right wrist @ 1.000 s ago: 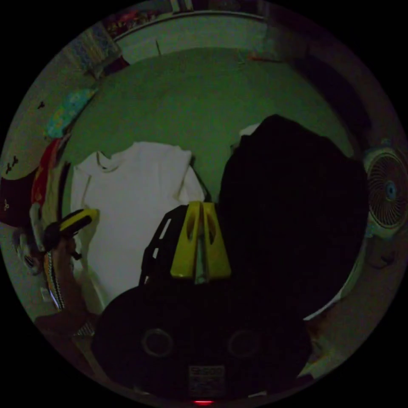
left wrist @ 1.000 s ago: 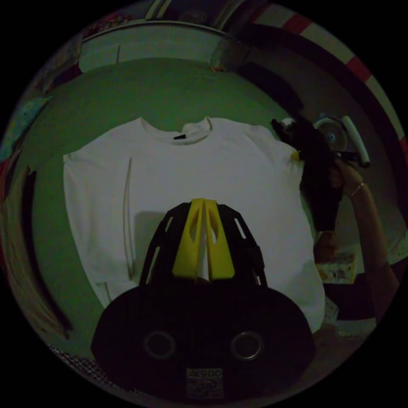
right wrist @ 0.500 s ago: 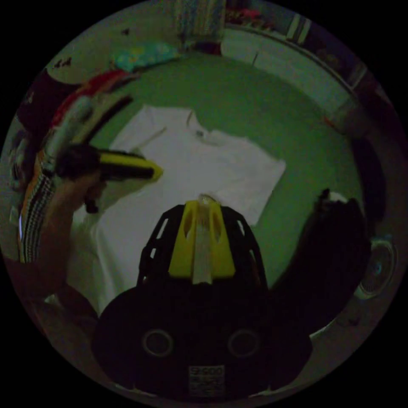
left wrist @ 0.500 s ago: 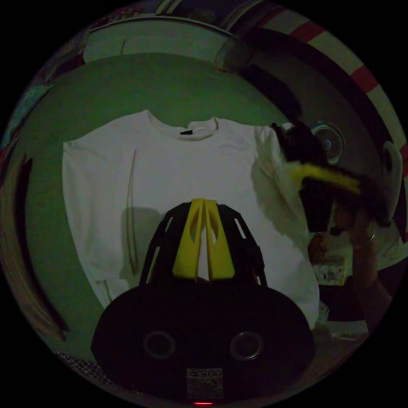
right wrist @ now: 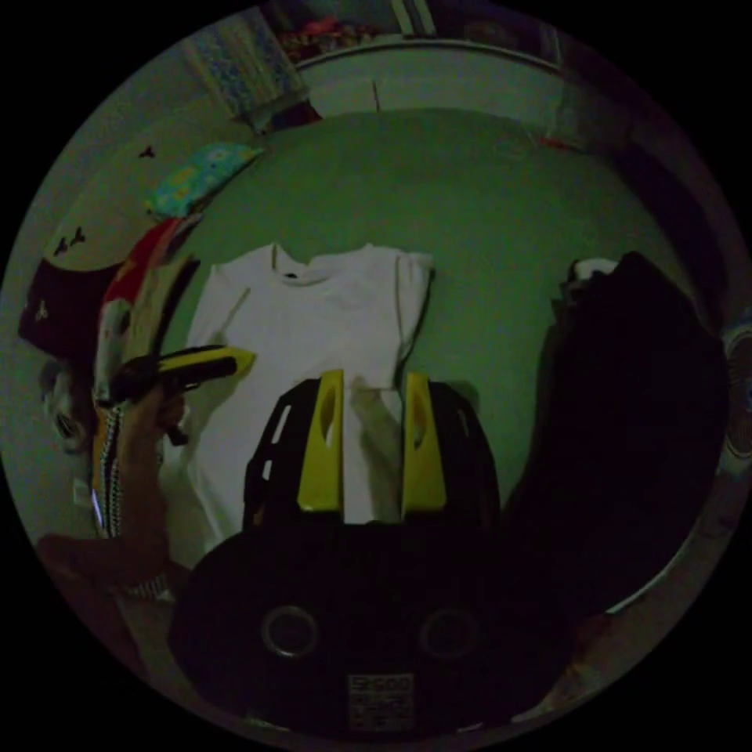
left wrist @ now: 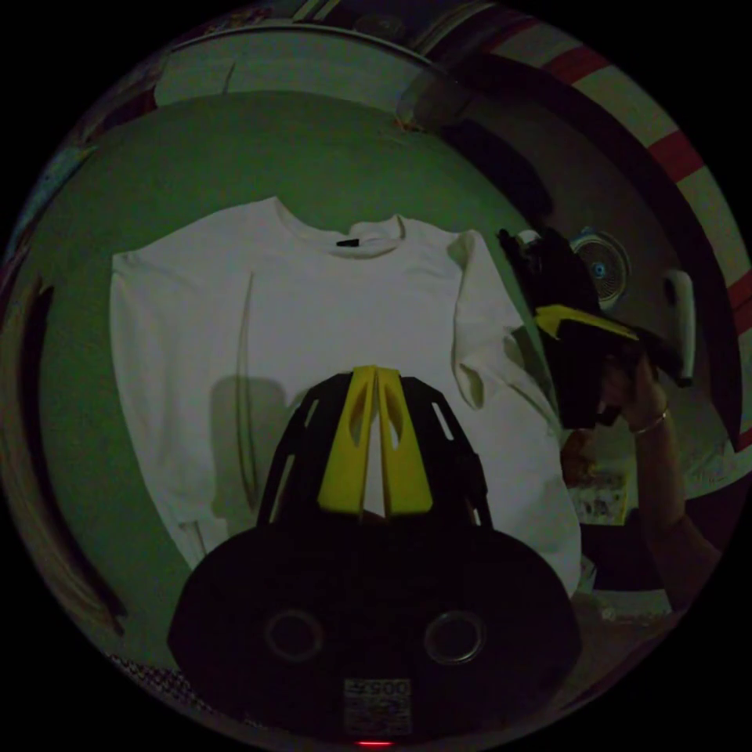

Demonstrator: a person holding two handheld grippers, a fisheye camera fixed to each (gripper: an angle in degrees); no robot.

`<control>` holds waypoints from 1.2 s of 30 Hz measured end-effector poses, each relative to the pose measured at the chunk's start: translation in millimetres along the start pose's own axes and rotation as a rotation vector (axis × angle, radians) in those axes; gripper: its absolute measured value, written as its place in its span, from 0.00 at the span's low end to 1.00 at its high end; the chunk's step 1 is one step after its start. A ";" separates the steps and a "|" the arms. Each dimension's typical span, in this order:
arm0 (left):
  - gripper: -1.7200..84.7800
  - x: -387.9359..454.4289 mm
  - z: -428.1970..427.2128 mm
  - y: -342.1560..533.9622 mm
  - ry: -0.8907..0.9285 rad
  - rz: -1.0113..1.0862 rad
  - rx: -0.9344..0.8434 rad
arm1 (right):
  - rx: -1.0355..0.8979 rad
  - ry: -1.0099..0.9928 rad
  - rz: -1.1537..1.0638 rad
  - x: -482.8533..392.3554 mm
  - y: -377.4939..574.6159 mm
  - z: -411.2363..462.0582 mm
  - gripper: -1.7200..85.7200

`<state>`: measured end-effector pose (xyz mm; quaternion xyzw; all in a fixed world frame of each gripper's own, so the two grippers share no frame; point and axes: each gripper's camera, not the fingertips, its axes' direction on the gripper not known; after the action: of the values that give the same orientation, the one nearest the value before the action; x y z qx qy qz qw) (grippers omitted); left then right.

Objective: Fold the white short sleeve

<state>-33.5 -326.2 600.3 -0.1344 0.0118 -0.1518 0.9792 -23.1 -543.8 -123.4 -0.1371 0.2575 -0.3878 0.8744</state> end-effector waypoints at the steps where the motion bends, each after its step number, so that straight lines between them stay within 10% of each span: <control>1: 0.01 -1.0 1.8 -1.7 0.001 -0.003 0.001 | -0.026 0.062 0.024 0.1 -0.3 9.7 0.09; 7: 0.01 -6.2 7.9 -9.6 0.007 -0.007 0.006 | 0.238 0.064 -0.039 -29.2 13.1 -26.9 0.01; 19: 0.02 -26.6 13.8 -18.8 0.032 -0.046 0.031 | 0.168 0.098 0.007 -21.8 -6.3 -16.2 0.13; 36: 0.01 -46.9 22.6 -30.5 0.019 -0.064 0.018 | 0.101 0.284 0.196 36.0 -61.0 5.7 0.01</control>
<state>-85.8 -334.2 629.4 -0.1242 0.0154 -0.1842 0.9749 -36.5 -611.0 -104.2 -0.0111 0.3708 -0.3285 0.8686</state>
